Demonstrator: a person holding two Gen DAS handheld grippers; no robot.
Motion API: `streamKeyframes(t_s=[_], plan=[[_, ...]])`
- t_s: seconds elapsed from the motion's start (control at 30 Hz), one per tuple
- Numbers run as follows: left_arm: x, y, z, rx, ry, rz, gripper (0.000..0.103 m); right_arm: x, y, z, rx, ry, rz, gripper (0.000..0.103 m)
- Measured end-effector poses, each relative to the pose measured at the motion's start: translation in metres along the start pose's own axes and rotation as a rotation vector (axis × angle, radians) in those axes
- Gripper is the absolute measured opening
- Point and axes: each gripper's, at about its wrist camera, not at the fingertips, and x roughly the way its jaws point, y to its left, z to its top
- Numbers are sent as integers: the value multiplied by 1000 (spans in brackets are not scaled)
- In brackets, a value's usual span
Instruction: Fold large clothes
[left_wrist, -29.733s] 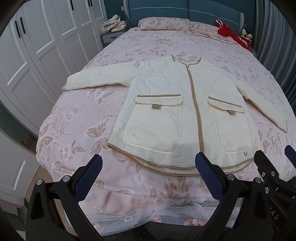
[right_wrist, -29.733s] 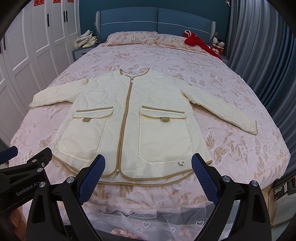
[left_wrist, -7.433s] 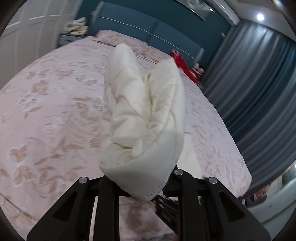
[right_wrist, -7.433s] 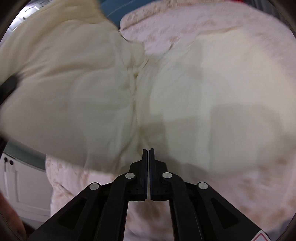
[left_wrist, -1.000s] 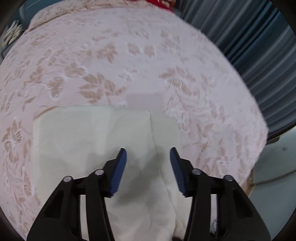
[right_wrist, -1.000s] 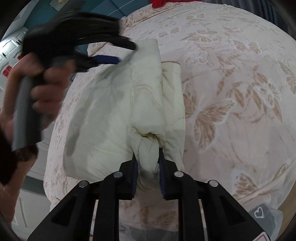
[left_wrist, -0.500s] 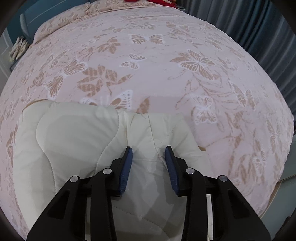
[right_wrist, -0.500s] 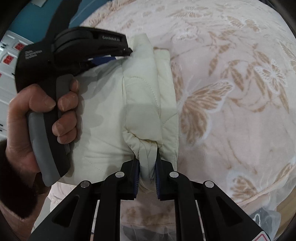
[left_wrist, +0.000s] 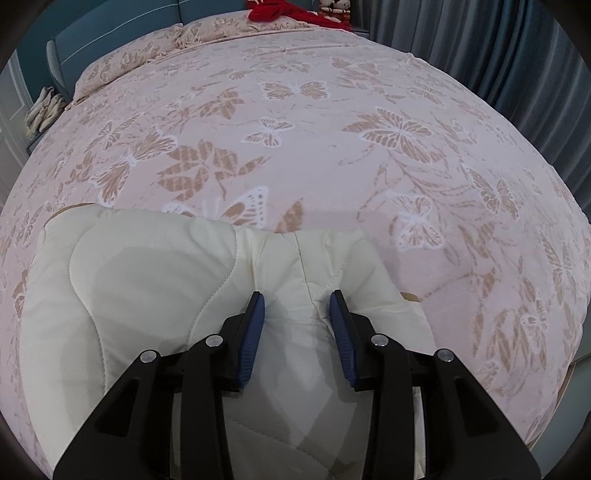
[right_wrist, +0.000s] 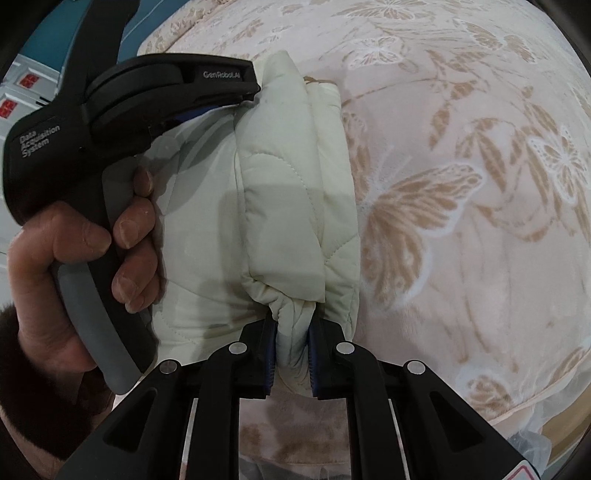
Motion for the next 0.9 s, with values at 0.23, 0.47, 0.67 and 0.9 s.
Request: streamKeyframes(t_s=[0.23, 0.47, 0.67, 0.9], plan=[[2, 2, -2, -2, -15, -2, 36, 11, 15, 3, -14, 10, -32, 9], [-2, 2, -3, -9, -27, -1, 36, 19, 19, 6, 11, 30, -20, 9], [-22, 4, 2, -34, -26, -12, 36, 1, 15, 4, 43, -10, 28, 14], [-90, 23, -15, -46, -100, 46, 51, -69, 33, -9, 22, -181, -27, 35]])
